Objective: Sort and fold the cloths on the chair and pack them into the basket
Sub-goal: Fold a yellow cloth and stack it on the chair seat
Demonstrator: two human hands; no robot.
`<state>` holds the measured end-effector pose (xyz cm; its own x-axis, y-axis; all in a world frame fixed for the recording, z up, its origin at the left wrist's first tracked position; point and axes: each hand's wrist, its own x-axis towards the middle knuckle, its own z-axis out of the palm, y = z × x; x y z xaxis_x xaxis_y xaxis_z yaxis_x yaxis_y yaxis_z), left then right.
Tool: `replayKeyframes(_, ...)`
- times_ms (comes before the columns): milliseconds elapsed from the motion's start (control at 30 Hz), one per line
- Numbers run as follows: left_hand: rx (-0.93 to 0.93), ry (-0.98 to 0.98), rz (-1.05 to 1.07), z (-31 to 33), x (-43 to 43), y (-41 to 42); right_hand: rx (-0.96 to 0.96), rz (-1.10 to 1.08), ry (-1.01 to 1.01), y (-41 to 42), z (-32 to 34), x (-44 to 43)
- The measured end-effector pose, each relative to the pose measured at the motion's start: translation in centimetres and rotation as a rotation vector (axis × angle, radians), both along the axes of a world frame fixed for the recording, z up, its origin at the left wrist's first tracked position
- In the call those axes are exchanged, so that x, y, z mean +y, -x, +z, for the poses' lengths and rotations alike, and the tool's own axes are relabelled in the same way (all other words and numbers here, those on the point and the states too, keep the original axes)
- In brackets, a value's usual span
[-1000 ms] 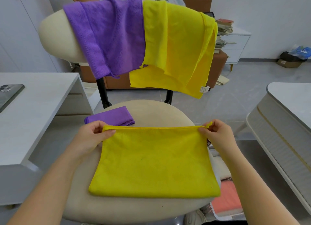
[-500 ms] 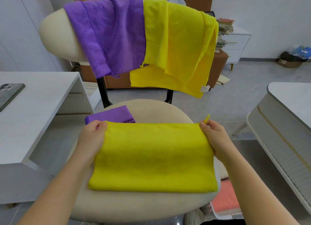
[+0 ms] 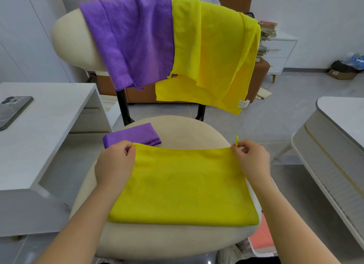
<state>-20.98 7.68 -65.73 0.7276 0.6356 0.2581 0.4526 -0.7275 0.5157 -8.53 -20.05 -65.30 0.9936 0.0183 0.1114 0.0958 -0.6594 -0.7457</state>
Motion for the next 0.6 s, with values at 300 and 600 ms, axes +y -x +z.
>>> replayKeyframes(300, -0.189, 0.551, -0.066, -1.2, -2.4, -0.2, 0.144, 0.003, -0.105, 0.5, -0.3, 1.4)
replayKeyframes(600, 0.258, -0.042, -0.255, -3.0, -4.8, 0.5, -0.06, 0.221, 0.338, 3.8, -3.0, 3.9)
